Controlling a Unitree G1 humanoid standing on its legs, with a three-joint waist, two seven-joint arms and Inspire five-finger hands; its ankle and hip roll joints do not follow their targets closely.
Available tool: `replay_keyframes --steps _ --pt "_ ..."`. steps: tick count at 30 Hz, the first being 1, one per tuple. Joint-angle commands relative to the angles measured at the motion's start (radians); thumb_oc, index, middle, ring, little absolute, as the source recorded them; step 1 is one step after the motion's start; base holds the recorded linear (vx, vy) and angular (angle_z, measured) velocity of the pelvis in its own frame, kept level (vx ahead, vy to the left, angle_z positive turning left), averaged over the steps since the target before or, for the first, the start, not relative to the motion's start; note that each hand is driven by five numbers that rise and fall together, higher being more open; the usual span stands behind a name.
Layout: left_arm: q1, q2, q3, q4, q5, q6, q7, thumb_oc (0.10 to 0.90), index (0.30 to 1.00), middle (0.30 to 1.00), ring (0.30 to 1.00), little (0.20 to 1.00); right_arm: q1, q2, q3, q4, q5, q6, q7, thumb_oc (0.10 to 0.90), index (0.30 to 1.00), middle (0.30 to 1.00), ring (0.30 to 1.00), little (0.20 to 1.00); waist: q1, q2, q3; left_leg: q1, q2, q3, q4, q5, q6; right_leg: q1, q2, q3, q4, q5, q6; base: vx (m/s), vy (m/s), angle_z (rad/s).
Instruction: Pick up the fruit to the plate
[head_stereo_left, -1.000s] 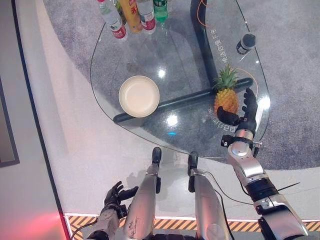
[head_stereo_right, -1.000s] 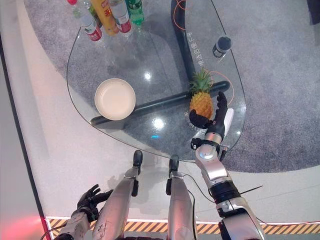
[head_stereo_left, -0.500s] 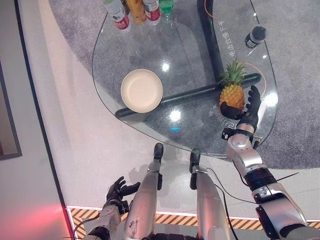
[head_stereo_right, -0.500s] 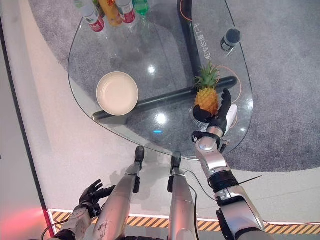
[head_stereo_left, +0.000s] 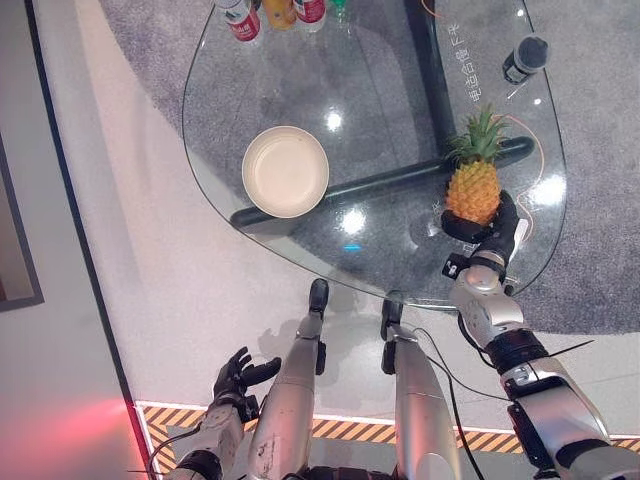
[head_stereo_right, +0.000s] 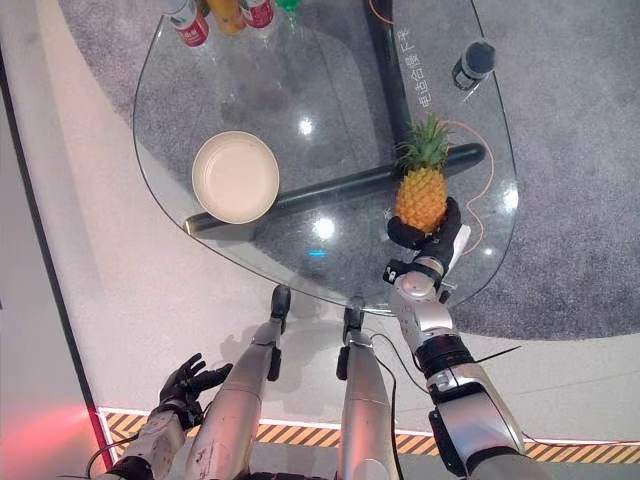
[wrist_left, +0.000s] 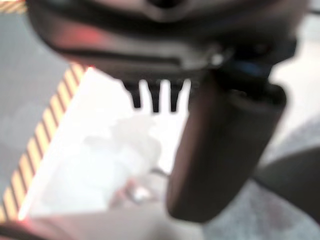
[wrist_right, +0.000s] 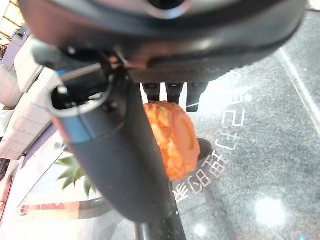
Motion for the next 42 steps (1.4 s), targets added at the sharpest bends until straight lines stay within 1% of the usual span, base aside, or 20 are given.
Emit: replay_keyframes --steps 1,4,7,13,19,20,21,22,29,33,35,37,42 --pt "0.041 -0.026 -0.038 -0.026 -0.027 -0.026 0.037 0.800 0.900 0.900 0.900 0.900 -0.020 -0.053 -0.007 -0.050 0.014 -0.040 -0.015 0.800 0.900 0.900 0.900 0.900 0.006 0.018 -0.011 -0.031 -0.102 0.006 0.122 -0.124 0.041 0.013 0.044 -0.039 -0.123 0.114 -0.015 0.00 0.000 0.00" --pt "0.045 -0.026 -0.043 -0.036 -0.030 -0.032 0.037 0.800 0.900 0.900 0.900 0.900 -0.027 -0.055 -0.004 -0.045 0.018 -0.041 -0.008 0.800 0.900 0.900 0.900 0.900 0.007 0.020 -0.011 -0.034 -0.104 0.005 0.125 -0.126 0.042 0.008 0.045 -0.038 -0.118 0.114 -0.014 0.00 0.000 0.00" --pt "0.044 -0.028 -0.043 -0.042 -0.043 -0.038 0.038 0.800 0.900 0.900 0.900 0.900 -0.039 -0.057 -0.004 -0.039 0.008 -0.056 -0.001 0.800 0.900 0.900 0.900 0.900 0.009 0.021 -0.011 -0.040 -0.106 0.004 0.130 -0.126 0.042 0.002 0.046 -0.038 -0.116 0.116 -0.014 0.00 0.000 0.00" --pt "0.051 -0.027 -0.055 -0.051 -0.043 -0.033 0.041 0.800 0.900 0.900 0.900 0.900 -0.071 -0.076 -0.011 -0.024 -0.019 -0.070 0.018 0.800 0.900 0.900 0.900 0.900 0.020 0.024 -0.011 -0.047 -0.108 -0.003 0.143 -0.134 0.041 -0.004 0.044 -0.046 -0.104 0.111 -0.009 0.00 -0.001 0.01" --pt "0.052 -0.022 -0.059 -0.058 -0.049 -0.037 0.035 0.800 0.900 0.900 0.900 0.900 -0.115 -0.104 -0.009 0.001 -0.027 -0.053 0.029 0.800 0.900 0.900 0.900 0.900 0.026 0.030 -0.011 -0.053 -0.109 -0.007 0.138 -0.130 0.044 -0.017 0.044 -0.050 -0.099 0.111 -0.009 0.00 0.001 0.01" --pt "0.052 -0.020 -0.059 -0.063 -0.052 -0.036 0.034 0.800 0.900 0.900 0.900 0.900 -0.122 -0.110 -0.009 0.004 -0.027 -0.043 0.032 0.438 0.589 0.589 0.589 0.538 0.028 0.031 -0.011 -0.056 -0.110 -0.008 0.137 -0.129 0.044 -0.020 0.045 -0.051 -0.099 0.112 -0.009 0.00 0.000 0.00" --pt "0.052 -0.019 -0.058 -0.064 -0.051 -0.037 0.033 0.800 0.900 0.900 0.900 0.900 -0.124 -0.112 -0.011 0.005 -0.026 -0.037 0.035 0.350 0.514 0.514 0.514 0.450 0.028 0.031 -0.011 -0.058 -0.110 -0.008 0.138 -0.129 0.044 -0.022 0.045 -0.052 -0.098 0.111 -0.008 0.00 0.000 0.00" --pt "0.053 -0.017 -0.059 -0.063 -0.054 -0.041 0.029 0.800 0.900 0.900 0.900 0.900 -0.132 -0.115 -0.008 0.012 -0.023 -0.030 0.039 0.100 0.300 0.300 0.300 0.200 0.030 0.032 -0.011 -0.061 -0.110 -0.009 0.138 -0.128 0.044 -0.025 0.045 -0.052 -0.097 0.111 -0.008 0.00 0.000 0.00" --pt "0.055 -0.016 -0.062 -0.070 -0.063 -0.052 0.024 0.800 0.900 0.900 0.900 0.900 -0.143 -0.128 0.001 0.046 -0.009 -0.002 0.041 0.100 0.300 0.300 0.300 0.200 0.035 0.036 -0.011 -0.067 -0.112 -0.011 0.142 -0.127 0.043 -0.032 0.043 -0.056 -0.091 0.110 -0.009 0.00 0.000 0.00" --pt "0.054 -0.011 -0.059 -0.077 -0.063 -0.059 0.028 0.800 0.900 0.900 0.900 0.900 -0.145 -0.134 0.009 0.072 0.000 0.034 0.046 0.100 0.300 0.300 0.300 0.200 0.039 0.037 -0.011 -0.066 -0.112 -0.012 0.141 -0.127 0.044 -0.031 0.042 -0.058 -0.090 0.108 -0.009 0.00 0.000 0.00" --pt "0.052 -0.010 -0.057 -0.079 -0.064 -0.065 0.029 0.800 0.900 0.900 0.900 0.900 -0.146 -0.134 0.013 0.080 0.007 0.040 0.048 0.100 0.300 0.300 0.300 0.200 0.040 0.037 -0.011 -0.064 -0.112 -0.012 0.140 -0.127 0.044 -0.028 0.042 -0.061 -0.091 0.108 -0.009 0.00 0.000 0.00" --pt "0.051 -0.006 -0.055 -0.084 -0.069 -0.079 0.032 0.800 0.900 0.900 0.900 0.900 -0.144 -0.135 0.018 0.091 0.020 0.039 0.058 0.100 0.300 0.300 0.300 0.200 0.041 0.037 -0.011 -0.061 -0.112 -0.012 0.138 -0.127 0.044 -0.025 0.041 -0.063 -0.093 0.108 -0.010 0.00 0.000 0.00" --pt "0.042 0.007 -0.037 -0.144 -0.089 -0.143 0.053 0.800 0.900 0.900 0.900 0.900 -0.129 -0.133 0.028 0.094 0.040 0.026 0.073 0.100 0.300 0.300 0.300 0.200 0.040 0.039 -0.011 -0.051 -0.109 -0.010 0.137 -0.126 0.040 -0.015 0.043 -0.061 -0.090 0.104 -0.012 0.00 0.000 0.00"
